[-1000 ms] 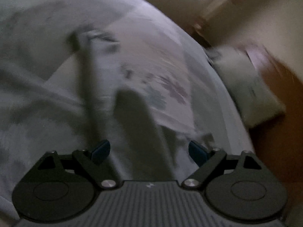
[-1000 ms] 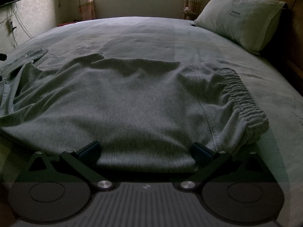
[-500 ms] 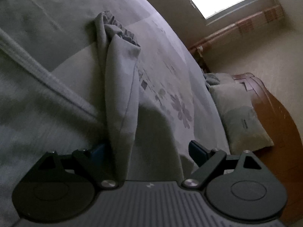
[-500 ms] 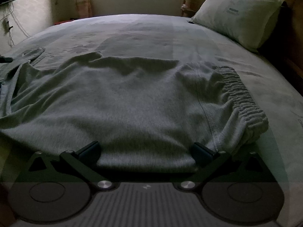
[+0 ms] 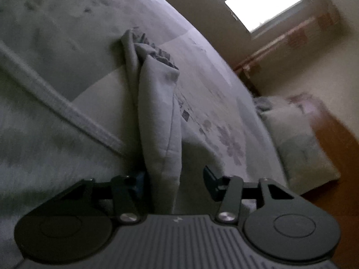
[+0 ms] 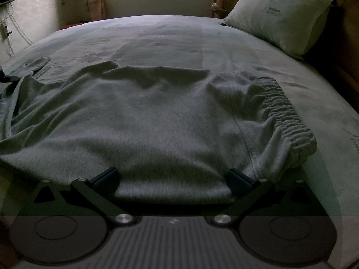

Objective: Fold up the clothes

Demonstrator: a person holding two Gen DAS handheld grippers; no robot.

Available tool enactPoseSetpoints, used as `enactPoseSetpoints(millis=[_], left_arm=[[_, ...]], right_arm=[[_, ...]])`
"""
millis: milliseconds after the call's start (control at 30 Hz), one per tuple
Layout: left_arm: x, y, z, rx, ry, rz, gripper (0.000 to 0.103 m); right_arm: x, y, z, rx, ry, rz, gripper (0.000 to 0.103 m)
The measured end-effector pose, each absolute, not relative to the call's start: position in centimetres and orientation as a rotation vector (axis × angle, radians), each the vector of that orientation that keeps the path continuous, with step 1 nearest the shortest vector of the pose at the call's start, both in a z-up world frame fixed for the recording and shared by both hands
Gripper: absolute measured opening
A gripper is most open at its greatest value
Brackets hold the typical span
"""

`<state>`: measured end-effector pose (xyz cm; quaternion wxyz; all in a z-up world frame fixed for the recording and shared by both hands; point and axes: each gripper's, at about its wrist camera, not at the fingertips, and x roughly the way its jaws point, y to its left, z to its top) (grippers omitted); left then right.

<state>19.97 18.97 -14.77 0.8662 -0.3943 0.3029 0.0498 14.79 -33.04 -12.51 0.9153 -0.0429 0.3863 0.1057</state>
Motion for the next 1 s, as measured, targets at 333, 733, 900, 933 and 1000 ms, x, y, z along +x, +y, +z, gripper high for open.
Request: enactPoseSetpoints(millis=[333, 733, 900, 933, 1000], left_arm=[[17.9, 17.7, -9.6, -0.622, 0.583, 0.157, 0.008], [10.3, 17.4, -5.2, -0.525, 0.531, 0.189, 0.008], [7.3, 17.9, -7.0, -0.575, 0.549, 0.236, 0.008], [6.9, 17.9, -7.2, -0.574, 0.548, 0.243, 0.008], [6.5, 17.9, -7.3, -0.556, 0.550, 0.251, 0.008]], right_arm=[[14.9, -32.9, -12.5, -0.088, 0.805, 0.204, 0.103], [15.3, -32.6, -12.2, -0.104, 0.834, 0.188, 0.103], [15.5, -32.3, -12.0, -0.121, 0.853, 0.184, 0.103], [15.6, -32.4, -12.0, -0.121, 0.856, 0.184, 0.103], [15.6, -32.3, -11.9, -0.125, 0.860, 0.182, 0.103]])
